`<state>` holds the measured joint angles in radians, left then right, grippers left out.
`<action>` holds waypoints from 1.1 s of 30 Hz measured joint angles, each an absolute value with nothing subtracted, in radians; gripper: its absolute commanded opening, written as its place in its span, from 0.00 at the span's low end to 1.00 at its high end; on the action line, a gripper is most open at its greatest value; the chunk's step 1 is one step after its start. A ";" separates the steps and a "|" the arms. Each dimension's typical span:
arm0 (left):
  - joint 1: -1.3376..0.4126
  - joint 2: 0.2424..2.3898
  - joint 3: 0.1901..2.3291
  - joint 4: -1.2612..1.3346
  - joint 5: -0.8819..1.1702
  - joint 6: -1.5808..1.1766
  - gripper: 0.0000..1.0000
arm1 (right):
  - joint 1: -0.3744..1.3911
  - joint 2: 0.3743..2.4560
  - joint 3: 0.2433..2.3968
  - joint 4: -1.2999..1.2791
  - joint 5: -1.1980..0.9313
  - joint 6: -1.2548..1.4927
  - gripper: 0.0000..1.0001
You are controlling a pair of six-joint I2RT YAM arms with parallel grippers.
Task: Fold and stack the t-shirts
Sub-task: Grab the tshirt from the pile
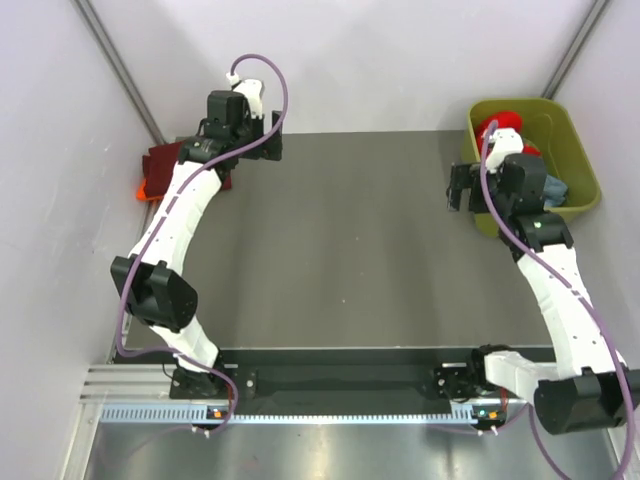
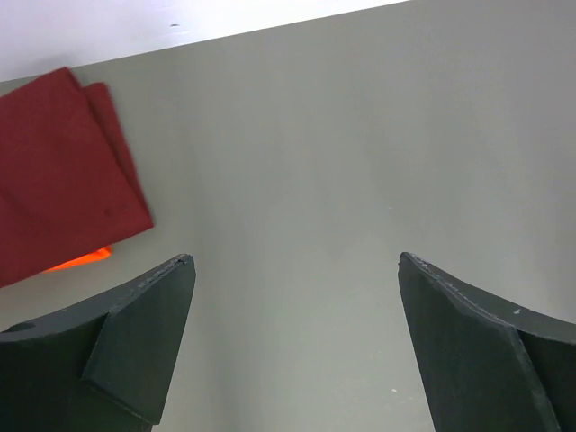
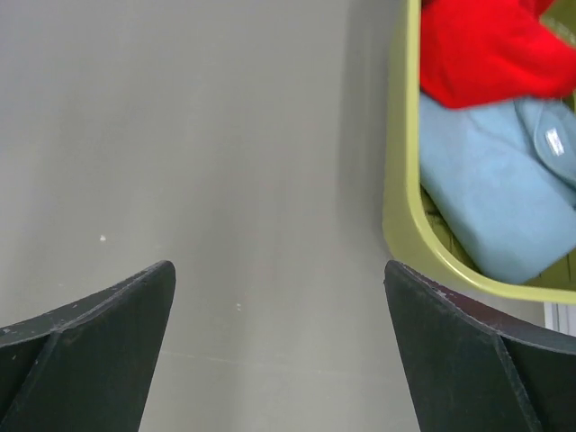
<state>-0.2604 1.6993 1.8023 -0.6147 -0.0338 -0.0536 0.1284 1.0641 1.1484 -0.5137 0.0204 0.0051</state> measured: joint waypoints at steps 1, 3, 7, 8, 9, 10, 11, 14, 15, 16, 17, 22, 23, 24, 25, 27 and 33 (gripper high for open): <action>-0.260 1.697 1.802 -0.614 -0.019 -0.058 0.99 | 0.112 1.081 1.153 -0.518 0.014 0.007 1.00; -0.260 1.697 1.802 -0.614 0.009 -0.070 0.99 | 0.074 1.112 1.174 -0.523 0.000 0.017 1.00; -0.260 1.710 1.803 -0.611 0.093 -0.081 0.99 | -0.065 1.202 1.303 -0.538 -0.055 0.058 1.00; -0.260 1.718 1.803 -0.609 0.115 -0.083 0.99 | -0.120 1.232 1.351 -0.530 -0.065 0.083 1.00; -0.260 1.732 1.803 -0.605 0.134 -0.090 0.99 | -0.173 1.261 1.395 -0.524 -0.073 0.114 0.99; -0.260 1.744 1.803 -0.602 0.147 -0.101 0.99 | -0.225 1.294 1.438 -0.515 -0.083 0.144 1.00; -0.260 1.761 1.803 -0.599 0.161 -0.109 0.97 | -0.278 1.325 1.477 -0.509 -0.101 0.170 1.00; -0.260 1.810 1.800 -0.599 0.201 -0.131 0.92 | -0.403 1.436 1.568 -0.464 -0.144 0.233 0.99; -0.260 1.820 1.796 -0.598 0.214 -0.132 0.91 | -0.427 1.469 1.583 -0.455 -0.152 0.240 1.00; -0.260 1.827 1.791 -0.598 0.224 -0.132 0.90 | -0.445 1.510 1.595 -0.445 -0.160 0.245 1.00; -0.260 1.831 1.785 -0.599 0.234 -0.131 0.89 | -0.453 1.551 1.605 -0.438 -0.175 0.247 1.00; -0.260 1.832 1.758 -0.591 0.273 -0.131 0.88 | -0.450 1.728 1.618 -0.435 -0.239 0.247 1.00; -0.260 1.832 1.752 -0.590 0.274 -0.129 0.88 | -0.448 1.755 1.624 -0.435 -0.249 0.246 1.00; -0.260 1.832 1.746 -0.590 0.273 -0.128 0.88 | -0.447 1.787 1.637 -0.437 -0.257 0.245 1.00; -0.260 1.834 1.744 -0.591 0.273 -0.124 0.88 | -0.447 1.810 1.647 -0.437 -0.260 0.244 1.00; -0.260 1.842 1.744 -0.590 0.272 -0.117 0.88 | -0.447 1.858 1.679 -0.435 -0.263 0.238 1.00; -0.260 1.878 1.745 -0.592 0.266 -0.083 0.88 | -0.447 2.001 1.791 -0.420 -0.260 0.210 1.00</action>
